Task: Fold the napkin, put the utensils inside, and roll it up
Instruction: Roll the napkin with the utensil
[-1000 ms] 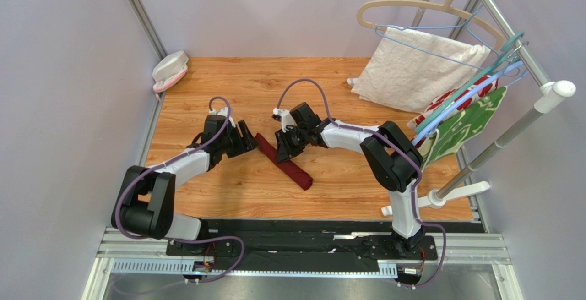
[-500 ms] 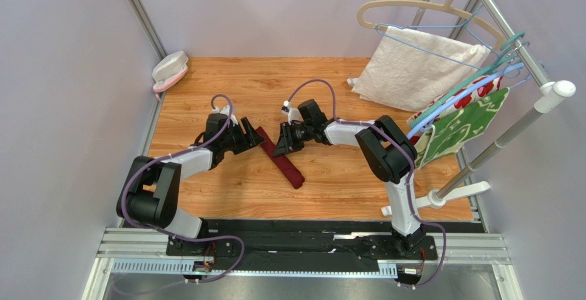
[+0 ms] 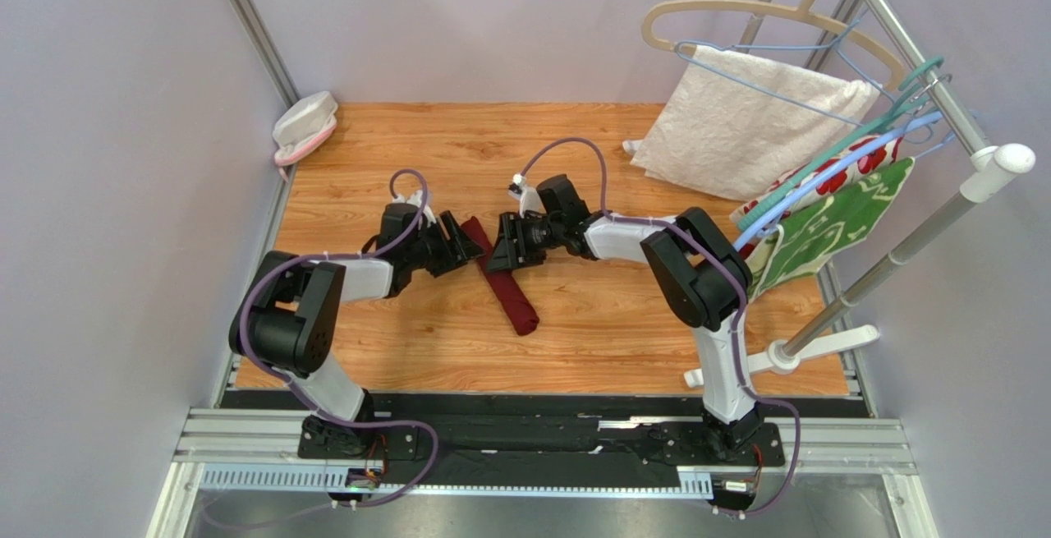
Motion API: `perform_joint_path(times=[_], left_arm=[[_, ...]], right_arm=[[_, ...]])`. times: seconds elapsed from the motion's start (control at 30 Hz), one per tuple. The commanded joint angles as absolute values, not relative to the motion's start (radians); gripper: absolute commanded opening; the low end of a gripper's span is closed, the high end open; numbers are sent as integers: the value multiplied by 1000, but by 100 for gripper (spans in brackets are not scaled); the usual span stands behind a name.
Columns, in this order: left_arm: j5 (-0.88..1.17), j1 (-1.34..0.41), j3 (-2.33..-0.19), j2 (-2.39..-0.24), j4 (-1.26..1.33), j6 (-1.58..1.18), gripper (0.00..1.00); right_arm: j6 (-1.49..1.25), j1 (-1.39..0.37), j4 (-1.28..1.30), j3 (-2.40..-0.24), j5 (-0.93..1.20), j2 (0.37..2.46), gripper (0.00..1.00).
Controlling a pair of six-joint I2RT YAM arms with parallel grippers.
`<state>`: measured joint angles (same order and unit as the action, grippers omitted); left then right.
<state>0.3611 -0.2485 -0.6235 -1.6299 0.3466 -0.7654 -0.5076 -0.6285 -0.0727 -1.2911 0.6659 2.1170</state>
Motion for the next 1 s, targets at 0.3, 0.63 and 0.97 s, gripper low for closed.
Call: perform_joint_path(times=[0.3, 0.63, 0.97], left_arm=[[377, -270, -673, -1684, 426, -799, 61], [390, -270, -676, -1703, 428, -793, 60], [391, -270, -686, -1700, 420, -788, 60]], right_arm=[[-284, -705, 187, -1259, 243, 1847, 64], [-141, -965, 348, -1403, -267, 1896, 64], [-117, -1017, 347, -1401, -324, 1971, 56]])
